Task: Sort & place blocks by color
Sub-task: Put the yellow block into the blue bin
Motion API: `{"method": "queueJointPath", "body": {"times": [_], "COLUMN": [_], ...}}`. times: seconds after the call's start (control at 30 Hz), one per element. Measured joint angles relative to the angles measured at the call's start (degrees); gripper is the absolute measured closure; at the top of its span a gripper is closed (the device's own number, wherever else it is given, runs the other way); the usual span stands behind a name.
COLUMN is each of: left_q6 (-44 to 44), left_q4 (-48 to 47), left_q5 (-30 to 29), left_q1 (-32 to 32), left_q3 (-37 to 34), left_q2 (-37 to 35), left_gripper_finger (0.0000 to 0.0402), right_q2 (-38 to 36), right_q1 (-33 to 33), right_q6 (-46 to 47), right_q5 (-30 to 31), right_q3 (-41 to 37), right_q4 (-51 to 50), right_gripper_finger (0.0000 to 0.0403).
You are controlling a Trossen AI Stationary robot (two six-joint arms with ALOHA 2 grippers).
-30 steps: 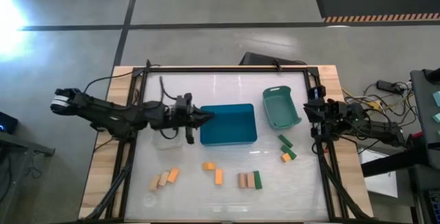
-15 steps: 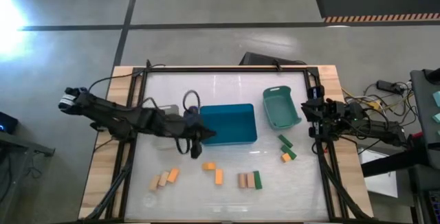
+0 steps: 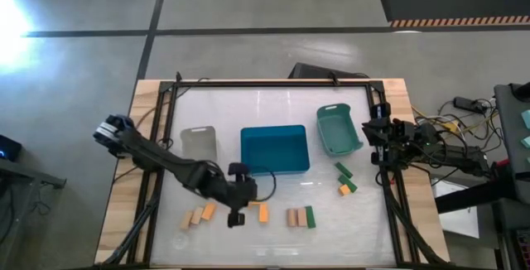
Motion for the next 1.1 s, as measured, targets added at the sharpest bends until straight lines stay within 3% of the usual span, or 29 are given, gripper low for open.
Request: {"method": "queueJointPath", "body": {"times": [0.3, 0.67, 0.8, 1.1], "left_q6": [-3.61, -6.77, -7.54, -7.72], "left_q4": [-2.85, -2.59, -2.31, 3.51], "left_q5": [3.99, 4.15, 2.52, 1.48], "left_q1": [0.03, 0.03, 0.11, 0.14], "left_q3": [-0.4, -1.76, -2.55, -6.17], "left_q2": [7.03, 8.81, 8.81, 8.79], "left_gripper_finger": [0.0385, 0.0241, 0.0207, 0.0192], "right_q2": [-0.02, 0.0, -0.02, 0.0], "right_q1": [-0.02, -0.02, -0.01, -0.01], "right_q6": [-0.32, -1.13, -1.47, -2.14], "right_q5": [-0.02, -0.02, -0.02, -0.02], "right_q3": [0.0, 0.02, 0.02, 0.04], "right_q4": [-0.93, -1.39, -1.66, -1.68], "right_gripper_finger": [0.036, 0.036, 0.036, 0.036]}}
